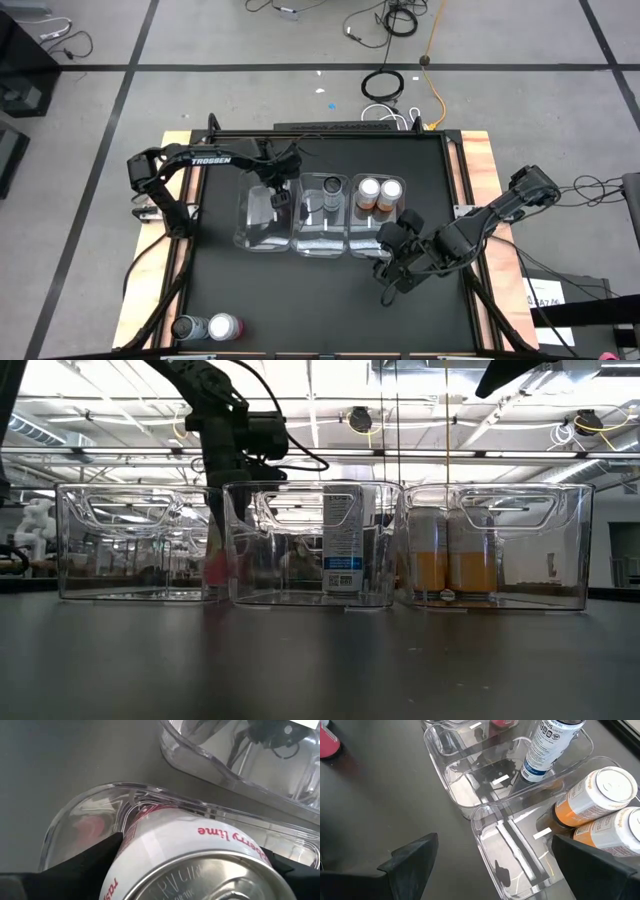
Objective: Sort soda cans
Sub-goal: Put the right pink-white soda can in the middle left transparent bin, then put the left pink-white soda can in the middle left transparent bin
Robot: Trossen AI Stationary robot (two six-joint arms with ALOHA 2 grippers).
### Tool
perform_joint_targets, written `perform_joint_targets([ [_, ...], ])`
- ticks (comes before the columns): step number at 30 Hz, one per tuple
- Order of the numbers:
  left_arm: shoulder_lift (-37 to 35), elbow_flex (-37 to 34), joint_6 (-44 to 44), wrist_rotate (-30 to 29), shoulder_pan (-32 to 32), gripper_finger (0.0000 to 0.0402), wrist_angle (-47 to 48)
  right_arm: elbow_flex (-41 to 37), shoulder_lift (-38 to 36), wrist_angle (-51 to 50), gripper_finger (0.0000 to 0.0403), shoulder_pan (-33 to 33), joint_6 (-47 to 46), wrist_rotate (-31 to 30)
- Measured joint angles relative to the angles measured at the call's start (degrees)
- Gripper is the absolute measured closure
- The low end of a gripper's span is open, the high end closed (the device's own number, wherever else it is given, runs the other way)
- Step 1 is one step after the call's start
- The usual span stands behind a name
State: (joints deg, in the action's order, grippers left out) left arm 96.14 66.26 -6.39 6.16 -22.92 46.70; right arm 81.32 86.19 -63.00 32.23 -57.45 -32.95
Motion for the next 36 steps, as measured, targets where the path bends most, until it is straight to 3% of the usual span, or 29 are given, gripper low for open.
perform_joint_targets([
  [10, 0.11, -0.06, -0.09, -0.87, 0.07, 0.0022, 0.48, 0.0, 0.0, -0.02, 0.0019, 0.0, -0.21, 0.0],
  [22, -6.71, 0.37, 1.84, -3.61, 0.02, 0.0018, 5.24, 0.0, 0.0, -0.06, 0.0019, 0.01, -0.05, 0.04],
  [30, -15.14, 0.41, 18.57, -3.63, 0.47, 0.0018, 13.64, 0.0, 0.0, -0.07, 0.0019, 0.02, 2.07, 0.02],
  [36, -21.4, 0.42, 28.21, -5.53, 5.13, 0.0017, 22.71, 0.0, 0.0, 0.2, 0.0019, 0.02, 5.49, 0.0],
])
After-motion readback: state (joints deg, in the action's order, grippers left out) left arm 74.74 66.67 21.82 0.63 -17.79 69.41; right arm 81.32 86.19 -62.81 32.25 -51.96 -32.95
